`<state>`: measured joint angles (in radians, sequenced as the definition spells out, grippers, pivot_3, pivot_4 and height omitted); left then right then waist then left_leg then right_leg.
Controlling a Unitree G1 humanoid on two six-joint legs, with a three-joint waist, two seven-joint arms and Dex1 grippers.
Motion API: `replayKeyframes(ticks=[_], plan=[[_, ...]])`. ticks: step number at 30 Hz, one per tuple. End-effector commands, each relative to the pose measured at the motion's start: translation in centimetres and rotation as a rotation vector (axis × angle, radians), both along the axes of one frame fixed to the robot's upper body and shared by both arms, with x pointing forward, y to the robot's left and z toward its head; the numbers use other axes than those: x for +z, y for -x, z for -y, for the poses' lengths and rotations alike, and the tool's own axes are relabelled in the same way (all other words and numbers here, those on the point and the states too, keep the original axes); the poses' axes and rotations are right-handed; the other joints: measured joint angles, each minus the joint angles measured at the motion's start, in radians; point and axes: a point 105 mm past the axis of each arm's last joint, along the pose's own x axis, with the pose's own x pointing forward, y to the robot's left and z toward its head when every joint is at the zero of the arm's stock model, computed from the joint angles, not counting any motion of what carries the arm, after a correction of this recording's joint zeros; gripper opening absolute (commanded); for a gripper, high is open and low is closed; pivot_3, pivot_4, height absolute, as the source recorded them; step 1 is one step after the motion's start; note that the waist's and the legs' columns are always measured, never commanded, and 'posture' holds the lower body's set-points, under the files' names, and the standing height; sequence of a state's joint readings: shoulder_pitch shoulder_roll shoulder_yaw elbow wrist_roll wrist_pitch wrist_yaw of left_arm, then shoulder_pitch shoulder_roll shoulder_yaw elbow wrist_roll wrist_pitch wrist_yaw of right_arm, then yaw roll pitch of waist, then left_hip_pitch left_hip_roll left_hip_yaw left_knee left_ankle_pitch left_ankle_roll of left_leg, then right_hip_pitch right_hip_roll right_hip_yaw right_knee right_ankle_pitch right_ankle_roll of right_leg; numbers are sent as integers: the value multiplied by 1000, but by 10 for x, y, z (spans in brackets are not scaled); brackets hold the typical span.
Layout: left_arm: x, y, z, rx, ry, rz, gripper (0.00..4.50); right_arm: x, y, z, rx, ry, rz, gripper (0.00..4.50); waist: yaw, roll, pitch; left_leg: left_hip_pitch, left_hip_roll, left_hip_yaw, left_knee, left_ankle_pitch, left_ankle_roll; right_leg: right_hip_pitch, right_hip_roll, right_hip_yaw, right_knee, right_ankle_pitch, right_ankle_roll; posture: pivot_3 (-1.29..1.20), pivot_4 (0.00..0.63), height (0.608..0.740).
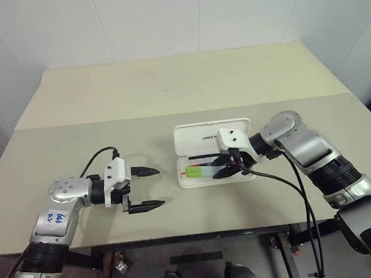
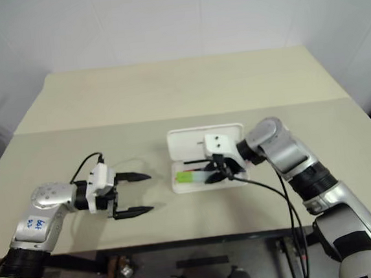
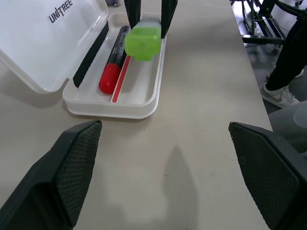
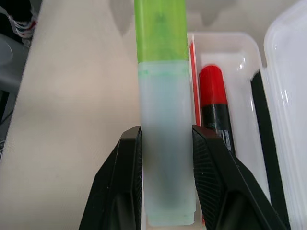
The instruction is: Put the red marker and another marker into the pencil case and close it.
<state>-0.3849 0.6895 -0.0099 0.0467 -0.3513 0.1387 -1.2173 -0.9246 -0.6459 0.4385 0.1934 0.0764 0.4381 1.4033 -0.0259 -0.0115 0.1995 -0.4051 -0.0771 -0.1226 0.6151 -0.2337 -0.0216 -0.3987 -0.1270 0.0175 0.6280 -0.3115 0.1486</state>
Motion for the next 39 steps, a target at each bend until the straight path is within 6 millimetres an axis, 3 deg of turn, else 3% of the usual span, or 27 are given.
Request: replayKeyframes(ticks=[1,12,20,21,22,29,35,39], plan=[[10,2,1,-10,12,45,4500,6,-1,-6,25,13,36,1102,-2,0,0,0,0,0,0,0,0,0,0,0,0,0,0,0,150,740],[12,1,2,-13,13,50,4500,3,2,-24,51,6,31,1102,-2,0,0,0,1,0,0,0,-1,-1,1,1,1,0,0,0,150,740],[12,1,2,-10,19,52,4500,2,-1,-24,42,21,42,1102,-2,0,0,0,1,0,0,0,-1,-1,1,1,1,0,0,0,150,740],[12,1,2,-10,19,53,4500,3,-3,-24,38,19,55,1833,-2,0,0,0,1,0,0,0,-1,-1,1,1,1,0,0,0,150,740],[12,1,2,-9,19,53,4500,4,-5,-25,36,17,65,2015,-3,0,0,0,1,0,0,0,-1,-1,1,1,1,0,0,0,150,740],[12,1,4,-18,20,52,4500,28,-10,-34,32,-53,113,4461,-2,0,0,0,1,0,0,0,-1,-2,1,1,1,0,0,0,150,740],[13,0,6,-27,20,51,4500,43,0,-32,46,-100,97,4461,-2,0,0,0,1,0,0,0,-1,-2,1,1,1,0,0,0,150,740],[12,-1,8,-39,21,47,4500,50,22,-17,60,-154,20,4461,1,0,0,-1,1,0,0,0,-1,-2,1,1,0,0,0,0,150,740]])
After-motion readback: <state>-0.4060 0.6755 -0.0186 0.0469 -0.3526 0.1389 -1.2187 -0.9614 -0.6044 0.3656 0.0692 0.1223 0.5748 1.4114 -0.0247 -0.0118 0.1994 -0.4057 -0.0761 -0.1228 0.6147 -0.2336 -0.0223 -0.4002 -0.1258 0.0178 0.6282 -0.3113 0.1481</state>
